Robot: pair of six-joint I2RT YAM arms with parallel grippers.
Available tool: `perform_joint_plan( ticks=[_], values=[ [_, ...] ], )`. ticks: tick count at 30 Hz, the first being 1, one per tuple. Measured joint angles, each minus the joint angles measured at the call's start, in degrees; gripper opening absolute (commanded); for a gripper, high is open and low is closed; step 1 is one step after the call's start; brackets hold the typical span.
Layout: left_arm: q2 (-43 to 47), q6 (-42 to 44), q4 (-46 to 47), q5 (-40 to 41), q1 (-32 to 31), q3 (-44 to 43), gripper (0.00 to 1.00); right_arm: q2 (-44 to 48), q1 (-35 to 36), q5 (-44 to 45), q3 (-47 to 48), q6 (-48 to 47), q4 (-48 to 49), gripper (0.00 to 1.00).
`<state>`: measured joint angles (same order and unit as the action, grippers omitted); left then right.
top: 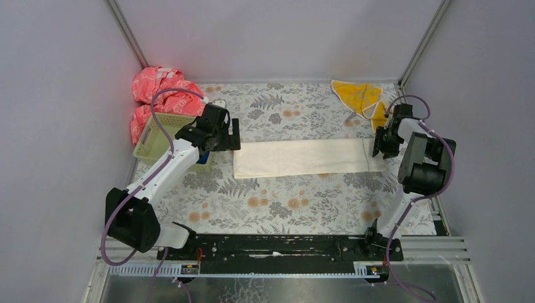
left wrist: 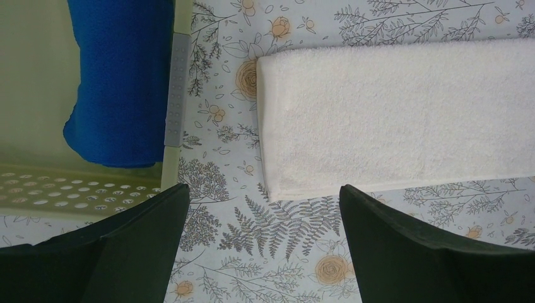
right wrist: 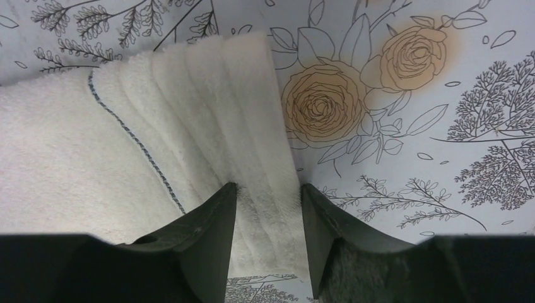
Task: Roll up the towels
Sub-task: Fold the towel at the center of the board.
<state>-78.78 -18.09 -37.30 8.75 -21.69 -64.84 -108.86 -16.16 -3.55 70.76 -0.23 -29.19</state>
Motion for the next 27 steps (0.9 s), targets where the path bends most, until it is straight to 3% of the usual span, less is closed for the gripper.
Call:
perform_joint_plan(
  ticks=[6, 10, 14, 22, 27],
  values=[
    [0.0, 0.0, 0.0, 0.0, 0.0, 0.0, 0.88, -0.5, 2.6, 3.0, 0.1, -0.1, 0.0, 0.26],
    [0.0, 0.0, 0.0, 0.1, 0.0, 0.0, 0.88, -0.8, 4.1, 5.4, 0.9, -0.3, -0.9, 0.01],
    [0.0, 0.0, 0.0, 0.1, 0.0, 0.0, 0.88, -0.8, 5.0, 9.9, 1.3, 0.2, -1.6, 0.0],
    [0.0, 0.0, 0.0, 0.0, 0.0, 0.0, 0.89, -2.2, 3.4, 29.7, 7.0, 2.1, -9.4, 0.0],
    [0.0, 0.0, 0.0, 0.0, 0.0, 0.1, 0.89, -0.8, 3.8, 28.9, 11.4, 2.9, -11.4, 0.0]
  ],
)
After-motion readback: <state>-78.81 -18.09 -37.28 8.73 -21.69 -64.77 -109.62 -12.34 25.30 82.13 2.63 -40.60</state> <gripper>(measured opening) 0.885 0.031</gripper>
